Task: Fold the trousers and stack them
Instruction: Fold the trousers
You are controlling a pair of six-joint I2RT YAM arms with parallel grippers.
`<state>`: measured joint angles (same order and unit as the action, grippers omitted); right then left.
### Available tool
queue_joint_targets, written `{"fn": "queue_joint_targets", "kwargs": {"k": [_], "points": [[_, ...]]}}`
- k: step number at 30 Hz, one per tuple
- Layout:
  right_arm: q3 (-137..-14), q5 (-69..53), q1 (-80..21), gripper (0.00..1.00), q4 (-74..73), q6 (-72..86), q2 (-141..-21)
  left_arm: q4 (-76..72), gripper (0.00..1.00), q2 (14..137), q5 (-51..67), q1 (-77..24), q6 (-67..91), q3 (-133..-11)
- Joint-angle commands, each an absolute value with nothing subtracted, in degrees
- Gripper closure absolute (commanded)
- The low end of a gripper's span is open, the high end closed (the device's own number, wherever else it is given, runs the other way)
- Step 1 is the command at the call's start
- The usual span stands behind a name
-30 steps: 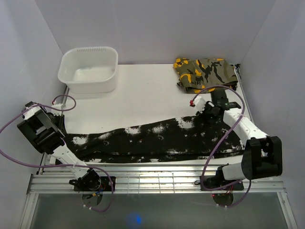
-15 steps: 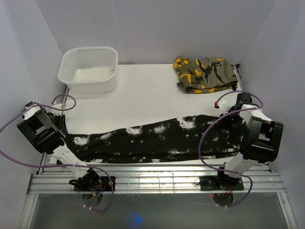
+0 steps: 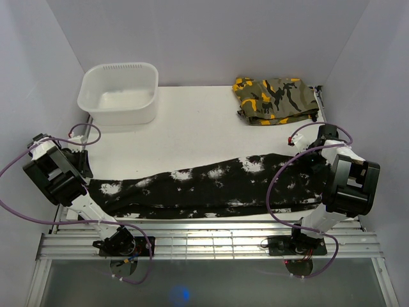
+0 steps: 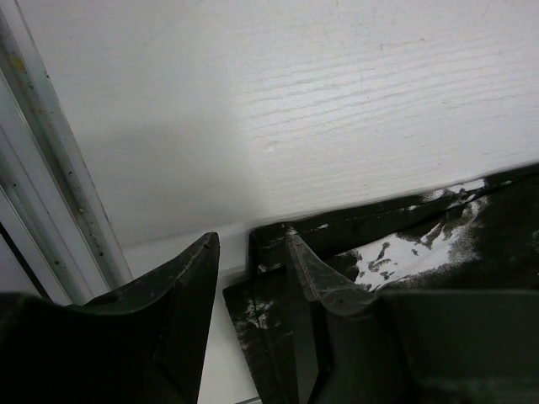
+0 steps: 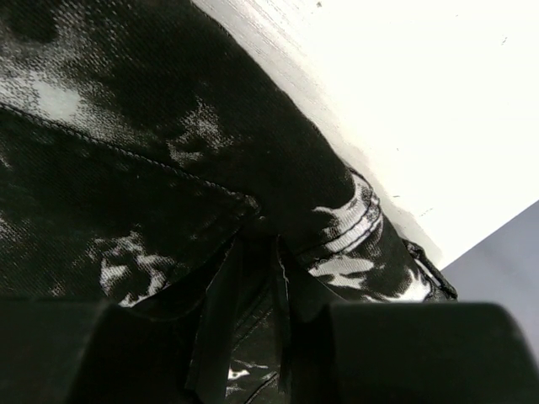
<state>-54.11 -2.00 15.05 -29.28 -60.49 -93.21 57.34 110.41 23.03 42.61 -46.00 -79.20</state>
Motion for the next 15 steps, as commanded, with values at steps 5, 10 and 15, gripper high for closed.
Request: {"fn": "queue_joint_targets", "kwargs": {"k": [5,10,15], "points": [[-52.7,-0.3,16.4,0.74,-26.2,-62.1,-94.6,58.4,0.52,109.6,24.3,42.2,-46.2,-75.5],[-52.2,2.0,16.6,0.74,-25.8,-62.1,-95.0,55.5,0.58,109.5,22.3,41.5,-44.8,-72.7],[-51.4,2.5,16.6,0.75,-24.7,-62.5,-95.1,53.3,0.68,109.4,21.6,41.4,-42.6,-72.6]]}}
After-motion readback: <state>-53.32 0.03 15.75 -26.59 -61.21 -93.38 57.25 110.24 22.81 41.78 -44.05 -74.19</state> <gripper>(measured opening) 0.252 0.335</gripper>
